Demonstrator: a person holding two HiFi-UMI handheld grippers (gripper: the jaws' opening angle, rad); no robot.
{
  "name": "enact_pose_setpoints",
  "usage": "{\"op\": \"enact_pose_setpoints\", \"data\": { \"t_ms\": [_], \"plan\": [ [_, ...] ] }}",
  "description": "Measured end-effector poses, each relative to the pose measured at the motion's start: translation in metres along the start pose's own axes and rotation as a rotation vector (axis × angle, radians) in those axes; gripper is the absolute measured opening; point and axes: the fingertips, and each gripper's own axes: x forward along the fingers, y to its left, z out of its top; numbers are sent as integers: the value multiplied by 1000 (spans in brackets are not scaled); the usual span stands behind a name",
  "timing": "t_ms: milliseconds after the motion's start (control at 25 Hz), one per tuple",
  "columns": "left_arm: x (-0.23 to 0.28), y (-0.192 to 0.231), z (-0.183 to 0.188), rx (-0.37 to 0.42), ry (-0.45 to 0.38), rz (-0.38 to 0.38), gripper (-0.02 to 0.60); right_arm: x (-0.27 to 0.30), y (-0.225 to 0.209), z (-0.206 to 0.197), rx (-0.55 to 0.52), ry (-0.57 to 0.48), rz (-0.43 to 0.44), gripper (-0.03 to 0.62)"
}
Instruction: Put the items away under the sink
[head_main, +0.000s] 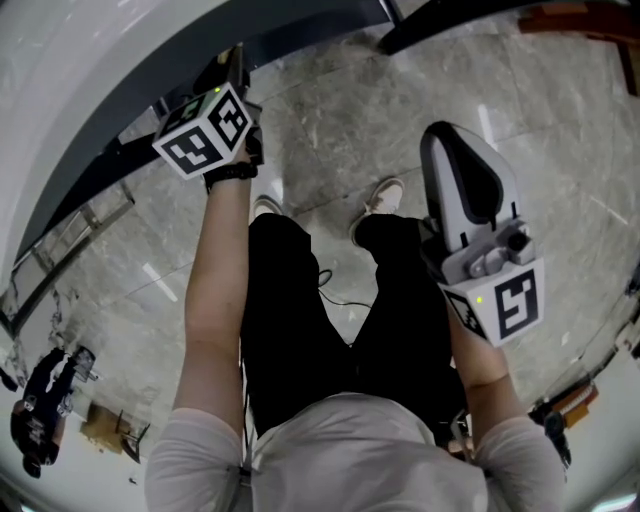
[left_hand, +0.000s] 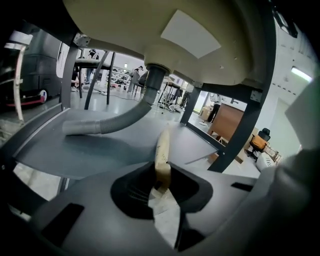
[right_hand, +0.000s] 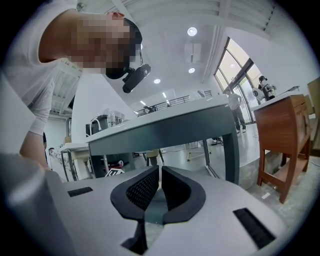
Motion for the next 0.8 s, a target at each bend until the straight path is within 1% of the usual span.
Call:
{"op": "enact_pose_setpoints", "data": {
  "t_ms": [120, 200, 280, 440, 520, 640, 760, 800],
  "plan": [
    [4, 0, -1, 27, 7, 35, 73, -9, -12, -1, 9, 12, -16, 41],
    [4, 1, 0, 48, 4, 52, 89, -13, -19, 0, 18, 16, -22, 41],
    [4, 1, 1, 47, -9, 49, 134, -13, -23, 2, 26, 16, -19, 41],
    [2, -1, -1, 63, -29, 56, 147, -10, -26, 2, 34, 21, -5, 41],
    [-1, -1, 3, 78, -54, 68, 154, -7, -30, 2, 18, 26, -3, 41],
    [-12, -4, 12, 99, -110, 80, 174, -3, -32, 4, 24, 31, 3, 41],
    [-35, -12, 12, 123, -150, 88, 169, -4, -27, 7, 17, 56, 9, 41],
    [-44, -13, 12, 120, -160, 92, 153, -5, -25, 10, 17, 61, 11, 41]
  ]
}}
